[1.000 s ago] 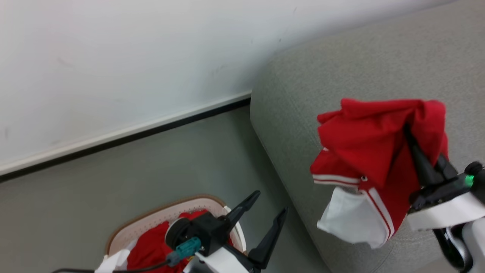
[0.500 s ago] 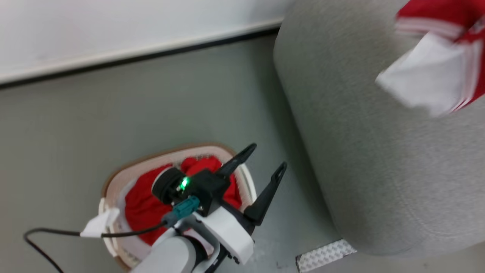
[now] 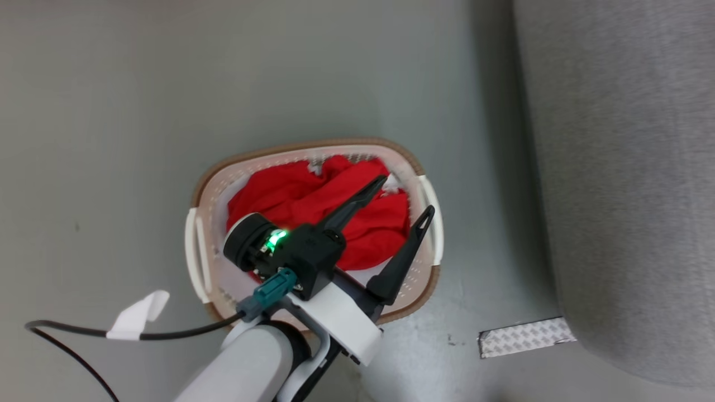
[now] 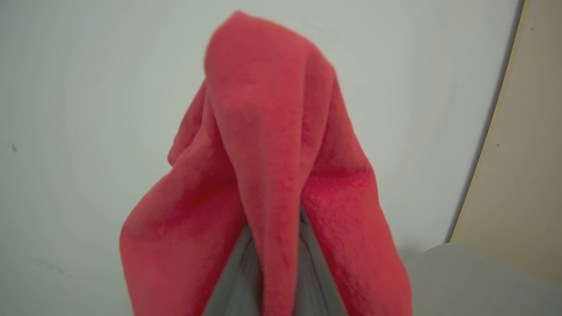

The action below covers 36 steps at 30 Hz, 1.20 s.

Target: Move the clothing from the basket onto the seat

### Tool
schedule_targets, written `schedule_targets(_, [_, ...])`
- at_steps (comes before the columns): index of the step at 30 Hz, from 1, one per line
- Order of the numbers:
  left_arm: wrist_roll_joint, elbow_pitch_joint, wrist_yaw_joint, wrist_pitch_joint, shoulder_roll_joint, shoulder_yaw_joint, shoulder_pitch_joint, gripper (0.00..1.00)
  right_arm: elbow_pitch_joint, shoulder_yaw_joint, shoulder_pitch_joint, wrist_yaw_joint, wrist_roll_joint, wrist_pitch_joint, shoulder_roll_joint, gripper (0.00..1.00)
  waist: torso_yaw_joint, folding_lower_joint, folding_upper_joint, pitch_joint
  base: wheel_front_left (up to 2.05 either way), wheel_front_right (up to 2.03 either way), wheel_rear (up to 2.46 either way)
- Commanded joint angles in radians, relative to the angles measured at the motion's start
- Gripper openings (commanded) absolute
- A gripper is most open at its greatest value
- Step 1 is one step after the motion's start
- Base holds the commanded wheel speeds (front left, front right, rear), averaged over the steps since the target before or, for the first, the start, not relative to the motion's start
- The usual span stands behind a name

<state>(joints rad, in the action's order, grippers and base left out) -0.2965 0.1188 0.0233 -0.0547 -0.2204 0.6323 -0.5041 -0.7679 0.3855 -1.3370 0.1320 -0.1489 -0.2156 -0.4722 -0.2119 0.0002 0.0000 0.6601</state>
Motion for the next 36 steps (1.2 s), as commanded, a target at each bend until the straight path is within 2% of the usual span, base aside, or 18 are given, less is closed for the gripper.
schedule_targets(1, [0.018, 0.004, 0.007, 0.003, -0.001, -0.002, -0.009, 1.00, -0.050, 0.034, -0.003, -0.002, 0.031, -0.011, 0.006, 0.00, 0.048, -0.0002, 0.0000, 0.052, 0.00, 0.00, 0.00])
schedule_targets(9, [0.009, 0.008, 0.029, 0.007, -0.017, -0.010, 0.027, 1.00, -0.278, 0.223, 0.089, -0.003, 0.177, -0.039, 0.041, 0.00, 0.056, -0.0002, 0.0000, 0.072, 0.00, 0.00, 0.00])
schedule_targets(13, [0.002, 0.012, 0.038, 0.003, -0.028, -0.014, 0.041, 1.00, -0.348, 0.256, 0.110, -0.003, 0.251, -0.040, 0.069, 0.00, 0.039, -0.0002, 0.0000, 0.068, 0.00, 0.00, 0.00])
schedule_targets(14, [-0.001, 0.012, 0.039, 0.002, -0.029, -0.014, 0.041, 1.00, -0.354, 0.263, 0.109, -0.003, 0.266, -0.042, 0.072, 0.09, 0.034, -0.0002, 0.0000, 0.064, 0.00, 0.00, 0.00])
schedule_targets(15, [-0.003, 0.012, 0.040, 0.001, -0.030, -0.014, 0.041, 1.00, -0.362, 0.264, 0.110, -0.003, 0.282, -0.041, 0.080, 0.70, 0.029, -0.0002, 0.0000, 0.059, 0.00, 0.00, 0.00])
schedule_targets(16, [-0.005, 0.011, 0.041, 0.000, -0.030, -0.015, 0.041, 1.00, -0.376, 0.264, 0.108, -0.003, 0.288, -0.037, 0.090, 1.00, 0.024, -0.0002, 0.0000, 0.054, 0.00, 0.00, 0.00])
schedule_targets(19, [-0.011, 0.004, 0.045, 0.012, -0.032, -0.023, 0.047, 1.00, -0.381, 0.242, 0.111, -0.003, 0.335, -0.042, 0.097, 1.00, 0.006, -0.0002, 0.0000, 0.030, 0.00, 0.00, 0.00])
schedule_targets(25, [-0.036, -0.022, 0.056, 0.048, -0.033, -0.047, 0.066, 1.00, -0.344, 0.193, 0.165, -0.003, 0.335, -0.049, 0.142, 1.00, -0.025, -0.0002, 0.0000, -0.042, 0.00, 0.00, 0.00])
schedule_targets(30, [-0.072, -0.047, 0.058, 0.088, -0.032, -0.073, 0.089, 1.00, -0.225, 0.140, 0.273, -0.003, 0.296, -0.049, 0.178, 1.00, -0.025, -0.0002, 0.0000, -0.110, 0.00, 0.00, 0.00])
schedule_targets(31, [-0.081, -0.063, 0.062, 0.113, -0.038, -0.091, 0.105, 1.00, -0.150, 0.108, 0.350, -0.002, 0.263, -0.048, 0.202, 1.00, -0.023, -0.0002, 0.0000, -0.147, 0.00, 0.00, 0.00])
schedule_targets(32, [-0.081, -0.063, 0.062, 0.113, -0.038, -0.091, 0.105, 1.00, -0.150, 0.108, 0.350, -0.002, 0.263, -0.048, 0.202, 1.00, -0.023, -0.0002, 0.0000, -0.147, 0.00, 0.00, 0.00])
schedule_targets(33, [-0.093, -0.081, 0.067, 0.136, -0.045, -0.108, 0.127, 1.00, -0.065, 0.073, 0.429, -0.003, 0.228, -0.048, 0.218, 1.00, -0.021, -0.0002, 0.0000, -0.188, 0.00, 0.00, 0.00])
schedule_targets(34, [-0.093, -0.081, 0.067, 0.136, -0.045, -0.108, 0.127, 1.00, -0.065, 0.073, 0.429, -0.003, 0.228, -0.048, 0.218, 1.00, -0.021, -0.0002, 0.0000, -0.188, 0.00, 0.00, 0.00])
schedule_targets(36, [-0.108, -0.099, 0.076, 0.162, -0.049, -0.128, 0.151, 1.00, 0.019, 0.042, 0.512, -0.003, 0.183, -0.048, 0.237, 1.00, -0.016, -0.0002, 0.0000, -0.227, 0.00, 0.00, 0.00])
